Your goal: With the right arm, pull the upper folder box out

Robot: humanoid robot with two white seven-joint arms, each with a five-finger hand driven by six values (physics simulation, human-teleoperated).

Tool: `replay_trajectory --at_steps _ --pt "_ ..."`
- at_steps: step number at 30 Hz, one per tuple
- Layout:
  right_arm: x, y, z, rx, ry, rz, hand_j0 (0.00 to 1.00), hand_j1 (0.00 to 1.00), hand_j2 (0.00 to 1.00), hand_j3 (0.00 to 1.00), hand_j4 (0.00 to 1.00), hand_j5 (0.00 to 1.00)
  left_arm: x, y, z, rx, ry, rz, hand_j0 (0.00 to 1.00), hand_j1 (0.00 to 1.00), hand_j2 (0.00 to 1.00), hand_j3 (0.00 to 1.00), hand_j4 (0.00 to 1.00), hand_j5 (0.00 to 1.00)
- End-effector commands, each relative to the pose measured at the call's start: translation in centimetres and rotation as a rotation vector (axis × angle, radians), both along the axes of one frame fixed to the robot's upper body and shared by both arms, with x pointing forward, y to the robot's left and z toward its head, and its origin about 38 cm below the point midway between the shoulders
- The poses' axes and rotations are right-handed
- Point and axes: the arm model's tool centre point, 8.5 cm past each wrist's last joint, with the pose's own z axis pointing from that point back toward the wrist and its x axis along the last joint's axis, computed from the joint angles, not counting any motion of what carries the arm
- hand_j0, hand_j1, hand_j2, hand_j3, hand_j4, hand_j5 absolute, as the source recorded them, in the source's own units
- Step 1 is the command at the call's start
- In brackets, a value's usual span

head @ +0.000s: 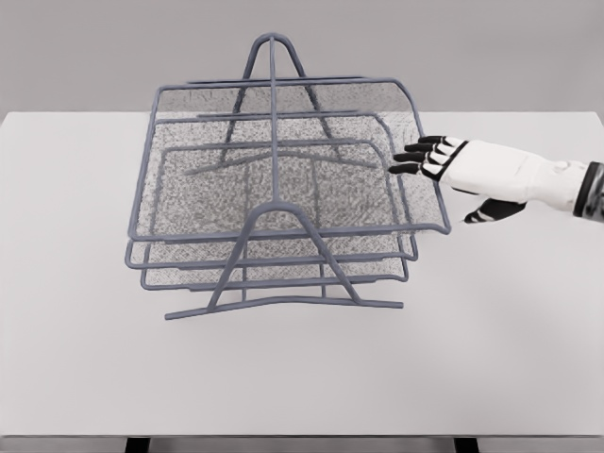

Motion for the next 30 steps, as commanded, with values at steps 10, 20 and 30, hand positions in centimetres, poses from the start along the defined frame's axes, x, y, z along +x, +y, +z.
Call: replay_trajectory --at_steps 10,20,30 --pt "-0.6 -7.5 0.2 -0.107 0.008 -0.142 1.00 1.00 1.00 1.00 1.00 1.00 -0.1 0.0 0.0 0.000 0.003 0.000 1.00 1.00 1.00 1.00 1.00 1.00" --pt "-1.3 -11.8 0.6 -0.164 0.057 -0.230 1.00 1.00 1.00 1.00 1.00 1.00 -0.2 0.0 0.0 -0.001 0.003 0.000 1.00 1.00 1.00 1.00 1.00 1.00" --pt "-1.8 -18.5 2.5 -0.141 0.044 -0.419 1.00 1.00 1.00 1.00 1.00 1.00 -0.2 0.0 0.0 -0.001 0.003 -0.002 1.00 1.00 1.00 1.00 1.00 1.00"
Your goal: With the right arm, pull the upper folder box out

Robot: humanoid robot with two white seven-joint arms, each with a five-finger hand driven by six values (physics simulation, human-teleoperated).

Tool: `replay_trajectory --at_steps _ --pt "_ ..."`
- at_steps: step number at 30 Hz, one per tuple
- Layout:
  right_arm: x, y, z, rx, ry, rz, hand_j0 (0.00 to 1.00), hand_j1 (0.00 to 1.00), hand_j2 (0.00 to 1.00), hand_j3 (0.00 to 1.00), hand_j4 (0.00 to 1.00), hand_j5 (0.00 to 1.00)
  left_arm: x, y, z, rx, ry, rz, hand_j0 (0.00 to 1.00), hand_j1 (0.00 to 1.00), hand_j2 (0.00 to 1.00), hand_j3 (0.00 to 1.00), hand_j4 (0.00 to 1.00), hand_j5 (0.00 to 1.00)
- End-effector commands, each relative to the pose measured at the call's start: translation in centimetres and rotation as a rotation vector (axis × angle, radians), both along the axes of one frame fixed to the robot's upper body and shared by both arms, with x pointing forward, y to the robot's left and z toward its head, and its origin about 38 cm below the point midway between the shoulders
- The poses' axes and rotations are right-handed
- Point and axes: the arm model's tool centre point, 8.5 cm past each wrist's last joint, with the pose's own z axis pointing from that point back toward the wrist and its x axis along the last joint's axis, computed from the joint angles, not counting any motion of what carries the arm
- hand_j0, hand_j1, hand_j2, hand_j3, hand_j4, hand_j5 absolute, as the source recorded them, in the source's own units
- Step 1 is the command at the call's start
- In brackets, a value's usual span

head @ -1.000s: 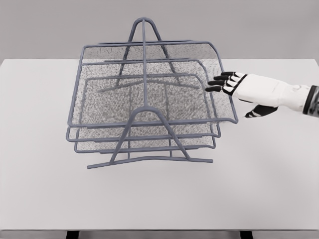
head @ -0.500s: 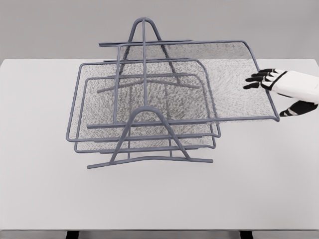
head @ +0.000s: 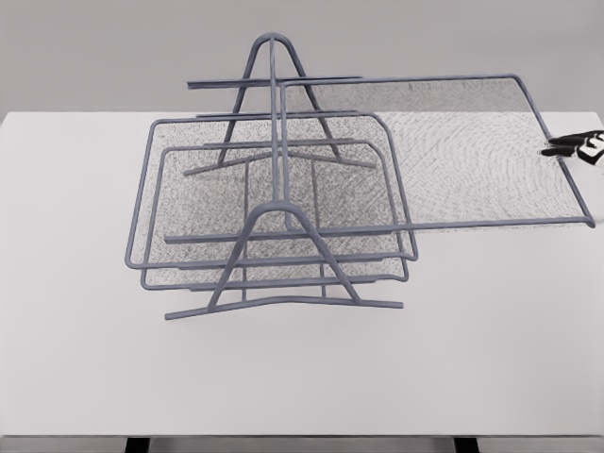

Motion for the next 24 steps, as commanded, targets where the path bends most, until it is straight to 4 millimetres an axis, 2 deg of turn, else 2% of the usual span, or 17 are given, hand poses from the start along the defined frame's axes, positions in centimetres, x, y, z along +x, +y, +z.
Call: replay_trajectory --at_steps 1,2,3,5,7,11,13,14,15,17,24 --pt "-0.2 -2.3 1.1 -0.070 -0.013 -0.060 1.00 1.00 1.00 1.00 1.00 1.00 0.0 0.0 0.0 0.000 0.000 -0.001 1.00 1.00 1.00 1.00 1.00 1.00" --pt "-0.1 -2.3 2.5 -0.021 -0.049 -0.058 1.00 1.00 1.00 1.00 1.00 1.00 0.0 0.0 0.0 0.000 0.000 -0.001 1.00 1.00 1.00 1.00 1.00 1.00" --pt "-0.1 -1.2 3.9 0.011 -0.085 -0.023 1.00 1.00 1.00 1.00 1.00 1.00 0.0 0.0 0.0 0.000 0.000 -0.001 1.00 1.00 1.00 1.00 1.00 1.00" --pt "-0.6 1.4 7.6 0.052 -0.157 0.073 1.00 1.00 1.00 1.00 1.00 1.00 0.0 0.0 0.0 0.000 0.000 -0.001 1.00 1.00 1.00 1.00 1.00 1.00" --pt "-2.7 5.3 11.6 0.039 -0.202 0.226 1.00 1.00 1.00 1.00 1.00 1.00 0.0 0.0 0.0 0.001 -0.001 0.001 1.00 1.00 1.00 1.00 1.00 1.00" --pt "-1.8 8.3 8.9 0.160 -0.182 0.300 1.00 1.00 1.00 1.00 1.00 1.00 -0.1 0.0 0.0 -0.001 0.007 0.000 1.00 1.00 1.00 1.00 1.00 1.00" --pt "-0.1 12.4 9.3 0.220 -0.214 0.402 1.00 1.00 1.00 1.00 1.00 1.00 -0.1 0.0 0.0 -0.002 0.010 0.003 1.00 1.00 1.00 1.00 1.00 1.00" --pt "0.5 13.8 9.6 0.226 -0.215 0.430 1.00 1.00 1.00 1.00 1.00 1.00 -0.1 0.0 0.0 -0.002 0.010 0.003 1.00 1.00 1.00 1.00 1.00 1.00" --pt "0.6 14.0 9.3 0.232 -0.207 0.426 1.00 1.00 1.00 1.00 1.00 1.00 -0.2 0.0 0.0 0.000 0.011 0.003 1.00 1.00 1.00 1.00 1.00 1.00" --pt "1.1 15.8 7.5 0.266 -0.164 0.456 1.00 1.00 1.00 1.00 1.00 1.00 -0.3 0.0 0.1 -0.001 0.015 0.003 1.00 1.00 1.00 1.00 1.00 1.00" --pt "1.0 16.1 6.7 0.266 -0.144 0.464 1.00 1.00 1.00 1.00 1.00 1.00 -0.7 -0.1 0.1 -0.003 0.018 0.018 1.00 1.00 1.00 1.00 1.00 1.00"
